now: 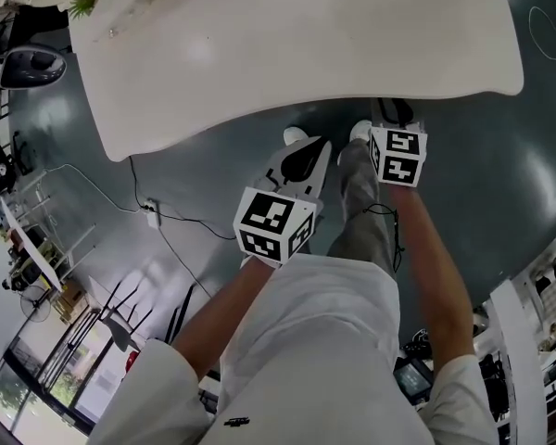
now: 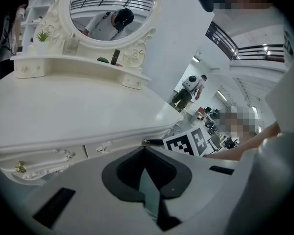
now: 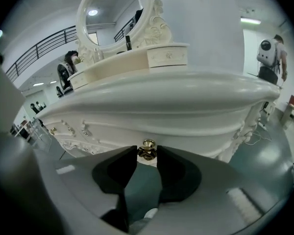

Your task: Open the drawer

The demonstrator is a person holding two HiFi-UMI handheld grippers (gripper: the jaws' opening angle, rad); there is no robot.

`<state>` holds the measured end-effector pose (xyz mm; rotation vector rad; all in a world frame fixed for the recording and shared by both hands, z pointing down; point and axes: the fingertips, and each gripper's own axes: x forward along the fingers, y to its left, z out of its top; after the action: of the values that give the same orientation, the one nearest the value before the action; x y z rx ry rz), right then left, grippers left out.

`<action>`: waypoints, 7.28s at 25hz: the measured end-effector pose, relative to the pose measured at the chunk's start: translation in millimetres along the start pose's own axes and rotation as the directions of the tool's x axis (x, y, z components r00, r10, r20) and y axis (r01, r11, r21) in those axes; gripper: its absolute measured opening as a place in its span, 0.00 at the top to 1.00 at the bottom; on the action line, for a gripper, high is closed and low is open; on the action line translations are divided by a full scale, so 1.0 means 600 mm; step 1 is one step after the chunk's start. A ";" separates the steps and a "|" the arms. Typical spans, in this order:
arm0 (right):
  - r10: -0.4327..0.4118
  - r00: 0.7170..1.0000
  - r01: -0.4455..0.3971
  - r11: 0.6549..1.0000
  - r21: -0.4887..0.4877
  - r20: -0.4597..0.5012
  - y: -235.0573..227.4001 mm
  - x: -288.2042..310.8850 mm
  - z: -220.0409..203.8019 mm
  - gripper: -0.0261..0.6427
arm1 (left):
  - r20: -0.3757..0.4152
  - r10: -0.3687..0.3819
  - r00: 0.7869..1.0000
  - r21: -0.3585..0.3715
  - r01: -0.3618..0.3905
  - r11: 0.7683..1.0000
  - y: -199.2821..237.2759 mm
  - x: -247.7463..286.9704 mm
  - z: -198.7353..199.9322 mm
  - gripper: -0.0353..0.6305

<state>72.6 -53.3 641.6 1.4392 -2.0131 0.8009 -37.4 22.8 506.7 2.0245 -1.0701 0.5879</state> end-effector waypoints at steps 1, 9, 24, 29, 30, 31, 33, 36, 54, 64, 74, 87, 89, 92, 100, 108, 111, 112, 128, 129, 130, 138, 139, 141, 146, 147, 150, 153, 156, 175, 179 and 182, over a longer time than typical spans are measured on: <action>0.005 1.000 -0.005 1.000 0.001 -0.002 -0.001 -0.002 0.000 0.76 | -0.001 -0.001 1.000 0.001 0.001 1.000 -0.001 0.000 0.001 0.93; 0.003 1.000 -0.003 1.000 0.007 0.012 0.001 -0.004 0.003 0.76 | -0.007 -0.011 1.000 0.005 0.011 1.000 -0.005 0.004 0.002 0.93; -0.001 1.000 0.002 1.000 0.022 -0.027 0.005 -0.060 -0.062 0.76 | -0.016 -0.032 0.999 0.026 0.032 0.999 -0.013 0.008 0.000 0.93; 0.003 0.999 -0.002 1.000 0.017 -0.044 0.010 -0.076 -0.080 0.76 | -0.021 -0.039 0.999 0.027 0.039 0.999 -0.015 0.010 -0.003 0.93; 0.005 0.999 -0.004 1.000 0.015 -0.047 0.010 -0.080 -0.084 0.76 | -0.022 -0.041 0.999 0.027 0.041 0.999 -0.017 0.010 -0.005 0.93; 0.007 0.999 -0.006 1.000 0.014 -0.051 0.010 -0.084 -0.089 0.76 | -0.022 -0.043 0.999 0.027 0.044 0.999 -0.019 0.011 -0.006 0.93; 0.010 0.998 -0.010 1.000 0.013 -0.058 0.010 -0.093 -0.098 0.76 | -0.022 -0.047 0.999 0.028 0.048 0.998 -0.023 0.010 -0.005 0.93; 0.013 0.998 -0.012 1.000 0.014 -0.066 0.013 -0.104 -0.110 0.76 | -0.025 -0.051 0.998 0.030 0.052 0.998 -0.022 0.009 -0.005 0.93; -0.005 0.994 0.007 1.000 0.018 -0.109 0.019 -0.170 -0.179 0.76 | -0.050 -0.087 0.995 0.061 0.090 0.994 -0.033 0.015 -0.002 0.93; -0.007 0.992 0.010 1.000 0.017 -0.125 0.020 -0.190 -0.204 0.76 | -0.066 -0.095 0.993 0.078 0.100 0.992 -0.041 0.015 -0.003 0.93; 0.004 0.990 0.000 1.000 0.026 -0.140 0.026 -0.212 -0.222 0.76 | -0.066 -0.085 0.994 0.072 0.090 0.993 -0.045 0.009 -0.005 0.93; 0.011 0.985 -0.008 1.000 0.024 -0.170 0.024 -0.246 -0.261 0.76 | -0.070 -0.090 0.993 0.074 0.095 0.993 -0.062 0.008 -0.013 0.93; 0.018 0.985 -0.015 1.000 0.018 -0.174 0.027 -0.248 -0.268 0.76 | -0.069 -0.091 0.993 0.075 0.096 0.993 -0.060 0.008 -0.011 0.93; 0.013 0.984 -0.011 1.000 0.013 -0.175 0.027 -0.248 -0.268 0.76 | -0.071 -0.093 0.993 0.077 0.098 0.992 -0.058 0.007 -0.010 0.93; 0.003 0.983 0.004 0.999 0.037 -0.183 0.025 -0.250 -0.264 0.75 | -0.077 -0.091 0.993 0.075 0.097 0.993 -0.054 -0.001 -0.019 0.93; -0.016 0.988 0.021 0.999 0.027 -0.156 0.026 -0.264 -0.253 0.73 | -0.066 -0.100 0.993 0.076 0.105 0.992 -0.055 -0.009 -0.017 0.93; -0.010 0.988 0.012 1.000 0.012 -0.152 0.034 -0.278 -0.242 0.73 | -0.062 -0.104 0.993 0.077 0.109 0.991 -0.055 -0.014 -0.012 0.93; -0.005 0.989 0.006 1.000 0.011 -0.151 0.037 -0.283 -0.238 0.73 | -0.060 -0.106 0.993 0.078 0.110 0.991 -0.055 -0.016 -0.010 0.93; 0.075 0.996 -0.078 0.994 -0.073 -0.043 0.082 -0.340 -0.104 0.73 | 0.014 -0.086 0.996 0.067 0.085 0.994 -0.033 -0.069 0.040 0.93; 0.079 0.996 -0.081 0.993 -0.082 -0.035 0.083 -0.342 -0.094 0.73 | 0.021 -0.084 0.996 0.065 0.082 0.995 -0.032 -0.075 0.043 0.93; 0.082 0.996 -0.084 0.992 -0.093 -0.026 0.084 -0.344 -0.083 0.73 | 0.029 -0.081 0.996 0.063 0.079 0.995 -0.032 -0.080 0.047 0.93; 0.114 0.993 -0.106 0.980 -0.168 0.042 0.092 -0.357 0.010 0.73 | 0.084 -0.069 0.994 0.030 0.066 0.997 -0.033 -0.124 0.075 0.93; 0.118 0.992 -0.108 0.978 -0.176 0.046 0.092 -0.358 0.020 0.73 | 0.091 -0.067 0.994 0.029 0.064 0.997 -0.033 -0.130 0.080 0.93; 0.121 0.991 -0.109 0.977 -0.186 0.053 0.089 -0.360 0.038 0.73 | 0.109 -0.061 0.992 0.027 0.059 0.998 -0.030 -0.141 0.089 0.93; 0.128 0.987 -0.106 0.971 -0.212 0.093 0.091 -0.370 0.094 0.73 | 0.144 -0.047 0.988 0.010 0.046 0.999 -0.024 -0.170 0.106 0.93; 0.130 0.986 -0.106 0.970 -0.217 0.102 0.092 -0.373 0.104 0.73 | 0.147 -0.047 0.988 0.009 0.046 0.999 -0.023 -0.175 0.108 0.93; 0.139 0.981 -0.106 0.967 -0.232 0.132 0.096 -0.380 0.137 0.73 | 0.162 -0.044 0.986 0.016 0.042 0.999 -0.023 -0.192 0.117 0.93; 0.156 0.975 -0.112 0.960 -0.255 0.159 0.104 -0.389 0.172 0.73 | 0.186 -0.040 0.982 0.017 0.038 0.999 -0.022 -0.209 0.133 0.93; 0.176 0.966 -0.119 0.952 -0.280 0.189 0.115 -0.401 0.207 0.74 | 0.215 -0.032 0.976 0.015 0.030 0.999 -0.023 -0.226 0.151 0.93; 0.213 0.881 -0.081 0.948 -0.307 0.423 0.162 -0.498 0.405 0.78 | 0.440 -0.001 0.898 0.012 -0.005 1.000 -0.042 -0.365 0.287 0.93; 0.221 0.847 -0.067 0.946 -0.316 0.483 0.178 -0.528 0.440 0.84 | 0.496 -0.018 0.868 0.027 0.006 1.000 -0.055 -0.405 0.320 0.93; 0.225 0.829 -0.062 0.947 -0.316 0.511 0.191 -0.546 0.461 0.86 | 0.524 -0.033 0.851 0.059 0.002 0.998 -0.063 -0.430 0.342 0.93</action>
<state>35.2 -16.5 201.1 1.4587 -2.5591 0.1262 -135.8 -0.2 190.8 2.3094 -1.3550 0.0370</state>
